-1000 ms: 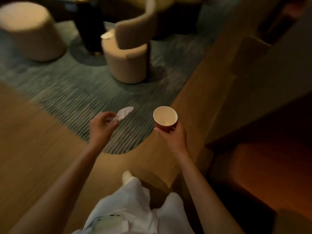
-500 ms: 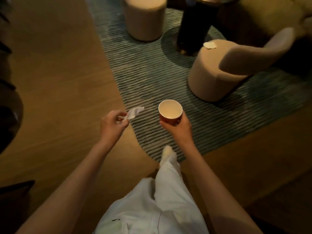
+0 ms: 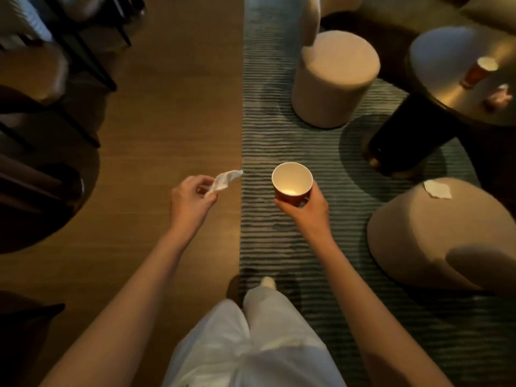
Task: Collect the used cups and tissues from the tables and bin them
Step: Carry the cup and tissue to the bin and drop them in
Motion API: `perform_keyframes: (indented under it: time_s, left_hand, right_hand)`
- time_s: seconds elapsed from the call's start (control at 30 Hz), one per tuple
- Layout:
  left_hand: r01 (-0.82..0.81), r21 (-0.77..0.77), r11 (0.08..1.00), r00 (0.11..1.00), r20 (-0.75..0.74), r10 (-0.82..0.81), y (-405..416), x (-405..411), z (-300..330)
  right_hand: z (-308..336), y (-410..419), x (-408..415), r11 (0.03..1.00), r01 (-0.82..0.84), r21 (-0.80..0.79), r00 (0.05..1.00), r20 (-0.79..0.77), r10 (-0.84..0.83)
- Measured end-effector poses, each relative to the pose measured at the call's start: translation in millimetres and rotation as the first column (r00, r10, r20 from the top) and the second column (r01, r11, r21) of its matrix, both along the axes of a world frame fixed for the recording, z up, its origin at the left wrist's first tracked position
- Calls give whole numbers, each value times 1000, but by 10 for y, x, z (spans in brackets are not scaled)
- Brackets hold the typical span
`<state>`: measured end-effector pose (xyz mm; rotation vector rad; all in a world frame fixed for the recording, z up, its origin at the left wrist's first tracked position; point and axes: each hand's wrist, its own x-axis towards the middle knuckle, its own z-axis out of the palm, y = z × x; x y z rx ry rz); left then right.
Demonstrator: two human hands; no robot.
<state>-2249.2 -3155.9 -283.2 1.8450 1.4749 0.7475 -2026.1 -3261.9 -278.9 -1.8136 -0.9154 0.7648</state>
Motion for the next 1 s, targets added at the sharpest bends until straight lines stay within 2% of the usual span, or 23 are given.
perform_keyframes:
  time_s: [0.37, 0.67, 1.0]
  left_hand:
    - [-138, -36, 990, 990, -9, 138, 1943, 543, -158]
    - [-74, 22, 997, 997, -14, 74, 4570, 1228, 182]
    - [32, 36, 999, 999, -6, -32, 7162, 2488, 38]
  right_hand:
    - [-170, 2393, 676, 986, -166, 5, 986, 16, 166]
    - [202, 4909, 1401, 991, -120, 53, 992, 35, 118]
    - [-66, 7210, 2538, 998, -38, 56, 996, -78, 42]
